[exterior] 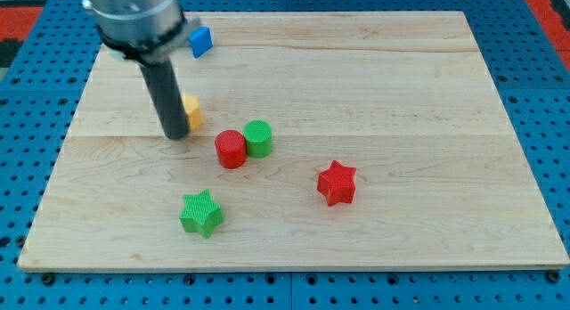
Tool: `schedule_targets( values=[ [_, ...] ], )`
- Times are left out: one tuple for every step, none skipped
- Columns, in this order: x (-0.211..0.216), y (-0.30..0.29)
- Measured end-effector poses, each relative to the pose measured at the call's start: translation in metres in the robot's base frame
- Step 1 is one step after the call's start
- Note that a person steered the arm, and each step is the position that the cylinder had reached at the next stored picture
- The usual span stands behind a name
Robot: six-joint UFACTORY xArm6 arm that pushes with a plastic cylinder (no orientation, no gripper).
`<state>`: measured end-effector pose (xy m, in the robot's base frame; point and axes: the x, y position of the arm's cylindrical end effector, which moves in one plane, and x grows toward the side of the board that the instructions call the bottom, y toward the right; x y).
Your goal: Push the yellow hexagon closer to the blue cube
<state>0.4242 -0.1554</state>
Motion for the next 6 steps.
schedule_targets(
  values=[
    [-0.033,-0.001],
    [-0.012,0.020],
    [-0.013,0.052],
    [-0.065,0.030],
    [-0.100,-0.008],
    [-0.100,0.002]
  ],
)
